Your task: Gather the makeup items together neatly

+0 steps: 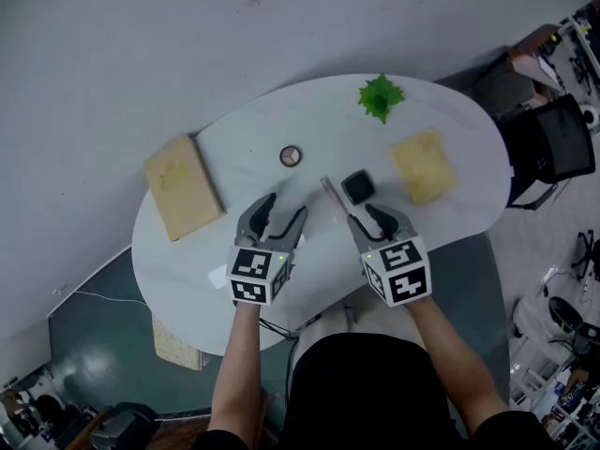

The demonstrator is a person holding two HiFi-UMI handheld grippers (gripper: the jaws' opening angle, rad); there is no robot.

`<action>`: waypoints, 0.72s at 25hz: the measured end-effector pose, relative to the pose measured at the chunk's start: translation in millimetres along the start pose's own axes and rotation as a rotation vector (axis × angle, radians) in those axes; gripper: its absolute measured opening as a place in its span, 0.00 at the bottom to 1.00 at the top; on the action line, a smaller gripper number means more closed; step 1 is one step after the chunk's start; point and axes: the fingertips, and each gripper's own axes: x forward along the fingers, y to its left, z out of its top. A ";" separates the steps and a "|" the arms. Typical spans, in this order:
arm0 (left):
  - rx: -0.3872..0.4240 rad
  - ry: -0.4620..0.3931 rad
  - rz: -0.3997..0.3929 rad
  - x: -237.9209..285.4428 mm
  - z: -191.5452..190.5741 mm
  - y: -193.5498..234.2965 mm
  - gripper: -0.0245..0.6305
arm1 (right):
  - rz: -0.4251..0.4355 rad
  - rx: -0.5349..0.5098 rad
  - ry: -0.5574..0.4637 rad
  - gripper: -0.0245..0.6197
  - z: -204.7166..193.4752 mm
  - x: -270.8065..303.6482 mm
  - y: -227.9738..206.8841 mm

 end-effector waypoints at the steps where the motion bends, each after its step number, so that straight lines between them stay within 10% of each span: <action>1: 0.001 0.002 0.004 5.3 0.3 3.0 0.43 | 0.002 0.002 -0.002 0.27 1.2 -0.5 -0.8; 18: 0.022 0.071 0.071 73.8 -21.9 49.4 0.45 | -0.007 0.025 0.037 0.27 -0.8 -2.2 -15.6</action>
